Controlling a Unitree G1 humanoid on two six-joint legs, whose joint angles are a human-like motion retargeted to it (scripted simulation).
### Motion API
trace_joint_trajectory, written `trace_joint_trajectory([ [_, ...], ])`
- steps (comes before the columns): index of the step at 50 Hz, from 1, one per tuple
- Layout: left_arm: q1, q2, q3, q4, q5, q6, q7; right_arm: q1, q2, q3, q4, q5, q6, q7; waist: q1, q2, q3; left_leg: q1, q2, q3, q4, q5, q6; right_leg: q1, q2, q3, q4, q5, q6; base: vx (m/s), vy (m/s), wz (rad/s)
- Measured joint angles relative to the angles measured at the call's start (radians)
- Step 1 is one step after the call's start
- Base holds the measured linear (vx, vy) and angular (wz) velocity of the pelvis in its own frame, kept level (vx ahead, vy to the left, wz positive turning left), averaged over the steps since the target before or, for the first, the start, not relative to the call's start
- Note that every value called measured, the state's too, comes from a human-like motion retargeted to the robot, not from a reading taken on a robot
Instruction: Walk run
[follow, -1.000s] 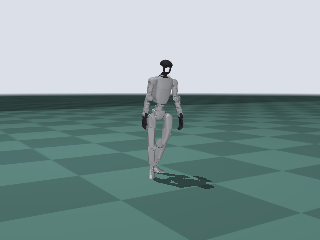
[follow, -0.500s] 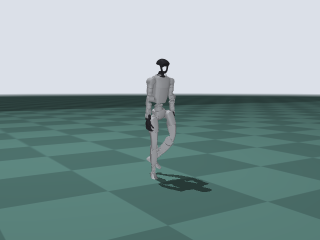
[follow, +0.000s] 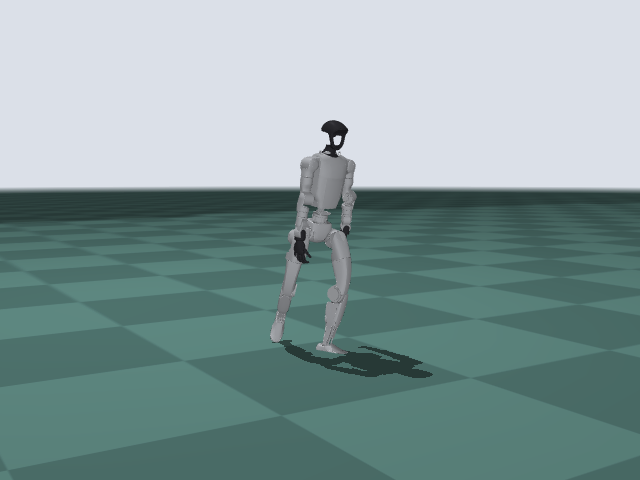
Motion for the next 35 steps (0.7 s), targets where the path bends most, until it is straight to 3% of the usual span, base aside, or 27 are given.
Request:
trace_joint_trajectory([
  [3, -0.043, 0.03, -0.038, -0.032, -0.012, -0.03, 0.004, 0.056, 0.008, -0.003, -0.027, -0.022, 0.003, 0.003, -0.056, 0.033, 0.025, 0.111, 0.01, 0.029, -0.054, -0.024, -0.017, -0.13, -0.048, -0.004, 0.215, -0.118, -0.002, 0.71, 0.04, -0.17],
  [7, -0.124, 0.073, -0.094, -0.066, -0.045, -0.064, 0.009, 0.113, 0.022, -0.035, -0.039, -0.015, 0.0, 0.003, -0.117, -0.011, 0.034, 0.227, -0.092, 0.048, -0.175, -0.021, -0.014, -0.344, -0.125, 0.001, 0.297, -0.244, 0.036, 0.59, -0.01, 0.24],
  [10, -0.178, 0.094, -0.105, -0.104, -0.066, -0.091, -0.018, 0.153, 0.032, -0.055, -0.042, 0.002, 0.011, 0.021, -0.15, -0.047, 0.032, 0.299, -0.157, 0.048, -0.234, -0.033, -0.017, -0.471, -0.142, -0.005, 0.17, -0.336, 0.043, 0.66, -0.06, 0.32],
  [17, -0.253, 0.125, -0.108, -0.163, -0.157, -0.192, -0.012, 0.178, 0.05, -0.075, -0.017, 0.005, 0.042, 0.056, -0.251, -0.097, 0.04, 0.454, -0.248, -0.018, -0.287, -0.087, -0.041, -0.641, -0.042, 0.118, -0.305, -0.359, 0.082, 0.72, -0.16, 0.55],
  [18, -0.256, 0.125, -0.107, -0.162, -0.163, -0.199, -0.005, 0.179, 0.052, -0.072, -0.017, 0.004, 0.041, 0.059, -0.257, -0.096, 0.039, 0.473, -0.243, -0.02, -0.286, -0.088, -0.054, -0.648, -0.031, 0.111, -0.325, -0.365, 0.077, 0.79, -0.22, 0.29],
  [21, -0.236, 0.115, -0.105, -0.149, -0.162, -0.205, 0.0, 0.18, 0.049, -0.065, -0.018, -0.005, 0.04, 0.058, -0.265, -0.089, 0.022, 0.521, -0.228, -0.029, -0.268, -0.059, -0.102, -0.634, -0.018, 0.076, -0.305, -0.325, -0.015, 0.68, -0.15, 0.17],
  [24, -0.178, 0.094, -0.094, -0.128, -0.12, -0.185, -0.003, 0.177, 0.041, -0.075, -0.013, -0.026, 0.048, 0.057, -0.282, -0.083, 0.002, 0.556, -0.217, -0.029, -0.214, 0.05, -0.138, -0.617, -0.025, 0.092, -0.227, -0.317, -0.086, 0.61, -0.08, 0.46],
  [28, -0.081, 0.033, -0.048, -0.075, -0.074, -0.14, 0.05, 0.161, 0.041, -0.077, -0.019, 0.005, 0.062, 0.055, -0.286, -0.133, -0.013, 0.548, -0.194, 0.136, -0.025, 0.338, -0.113, -0.519, -0.111, 0.094, -0.198, -0.397, -0.054, 1.1, -0.29, 0.38],
  [30, -0.039, 0.017, -0.041, -0.043, -0.067, -0.123, 0.062, 0.157, 0.035, -0.053, -0.032, 0.042, 0.049, 0.072, -0.27, -0.184, -0.015, 0.519, -0.19, 0.211, 0.128, 0.419, -0.088, -0.458, -0.158, 0.099, -0.225, -0.416, -0.035, 1.01, -0.27, 0.12],
  [33, 0.012, 0.008, -0.021, -0.012, -0.049, -0.148, 0.117, 0.118, 0.019, -0.033, -0.04, 0.049, 0.051, 0.086, -0.229, -0.257, -0.001, 0.42, -0.164, 0.254, 0.349, 0.324, -0.071, -0.387, -0.212, 0.127, -0.251, -0.445, -0.009, 0.72, -0.19, 0.23],
  [35, 0.044, 0.001, 0.009, -0.001, -0.046, -0.173, 0.178, 0.074, 0.01, -0.018, -0.04, 0.03, 0.064, 0.079, -0.206, -0.262, 0.013, 0.327, -0.133, 0.246, 0.433, 0.28, -0.085, -0.333, -0.198, 0.112, -0.289, -0.455, -0.005, 0.42, -0.11, 0.14],
])
